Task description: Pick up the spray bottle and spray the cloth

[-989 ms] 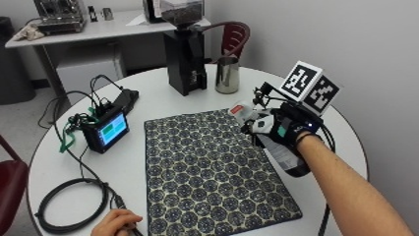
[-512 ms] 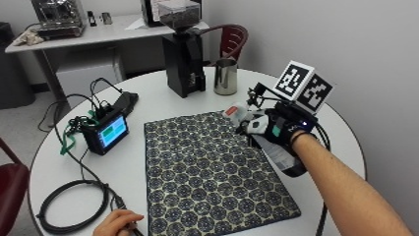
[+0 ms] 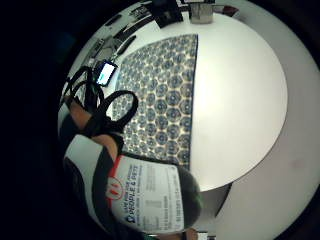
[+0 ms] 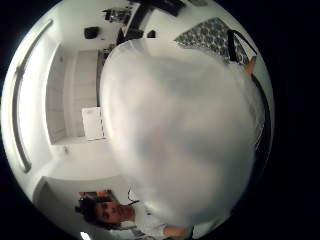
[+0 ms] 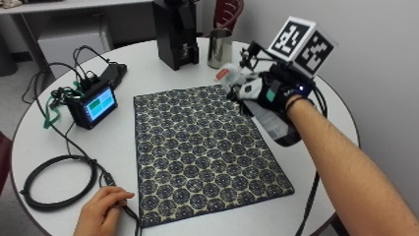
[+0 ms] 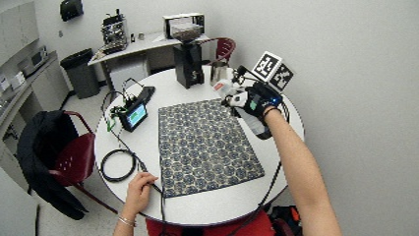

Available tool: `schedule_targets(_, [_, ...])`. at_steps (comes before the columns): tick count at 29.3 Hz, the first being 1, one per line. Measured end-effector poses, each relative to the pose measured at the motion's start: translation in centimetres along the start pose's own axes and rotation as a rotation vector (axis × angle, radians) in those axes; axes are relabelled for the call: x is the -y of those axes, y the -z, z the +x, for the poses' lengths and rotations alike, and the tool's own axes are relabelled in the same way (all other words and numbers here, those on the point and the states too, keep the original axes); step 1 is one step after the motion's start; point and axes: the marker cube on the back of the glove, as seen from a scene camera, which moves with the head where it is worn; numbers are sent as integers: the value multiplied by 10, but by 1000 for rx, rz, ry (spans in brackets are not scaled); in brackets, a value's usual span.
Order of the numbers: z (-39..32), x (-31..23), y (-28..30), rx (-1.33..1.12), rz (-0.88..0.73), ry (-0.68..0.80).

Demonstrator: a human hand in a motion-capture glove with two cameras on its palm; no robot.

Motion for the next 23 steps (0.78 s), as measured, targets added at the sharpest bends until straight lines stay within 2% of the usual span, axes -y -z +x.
schedule_targets(5, [25, -2, -22, 55, 21, -26])
schedule_targets(9, [-11, -2, -11, 208, 167, 85])
schedule_targets(13, [-52, 4, -25, 351, 228, 198])
schedule_targets(17, [-82, 26, -71, 473, 220, 271])
schedule_targets(23, [-83, 54, -163, 566, 113, 274])
